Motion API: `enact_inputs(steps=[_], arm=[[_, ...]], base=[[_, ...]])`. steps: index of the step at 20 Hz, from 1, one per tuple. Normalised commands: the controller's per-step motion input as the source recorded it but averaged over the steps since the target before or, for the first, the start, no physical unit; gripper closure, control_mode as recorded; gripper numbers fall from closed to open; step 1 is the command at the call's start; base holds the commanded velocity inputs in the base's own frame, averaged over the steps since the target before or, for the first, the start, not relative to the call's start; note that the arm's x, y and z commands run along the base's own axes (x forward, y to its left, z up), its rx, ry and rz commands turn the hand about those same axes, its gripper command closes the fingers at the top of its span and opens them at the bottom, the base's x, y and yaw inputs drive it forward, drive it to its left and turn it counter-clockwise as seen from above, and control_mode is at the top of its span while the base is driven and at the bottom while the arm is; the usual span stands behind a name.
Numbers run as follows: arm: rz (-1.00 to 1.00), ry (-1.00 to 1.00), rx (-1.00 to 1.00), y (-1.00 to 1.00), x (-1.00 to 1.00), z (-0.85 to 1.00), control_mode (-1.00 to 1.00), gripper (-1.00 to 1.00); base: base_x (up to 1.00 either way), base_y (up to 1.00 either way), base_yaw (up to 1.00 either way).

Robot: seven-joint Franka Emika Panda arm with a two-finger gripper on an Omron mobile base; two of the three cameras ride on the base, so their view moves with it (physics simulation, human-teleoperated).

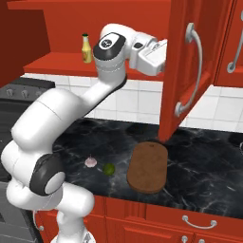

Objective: Open the cabinet. Place the bowl and condiment on the counter. Then place the lime and garlic on the cutting board.

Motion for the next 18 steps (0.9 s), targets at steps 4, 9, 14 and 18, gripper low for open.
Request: enact_inputs(steps=[4,9,14,18], arm=[[0.17,0.0,0.0,-0.41,0.02,-0.02,-1.0,-1.0],[0.23,0.0,0.0,-0.2,0.18,-0.09,-1.0,-1.0],[0.31,0.0,0.0,-0.13,0.27,-0.18,-1.0,-1.0],[0.38,0.0,0.0,-0.28,0.31,-0.12,-1.0,-1.0]], base=[[0.0,0.0,0.0],[0.0,0.0,0.0],[0.0,0.0,0.0],[0.0,0.0,0.0]])
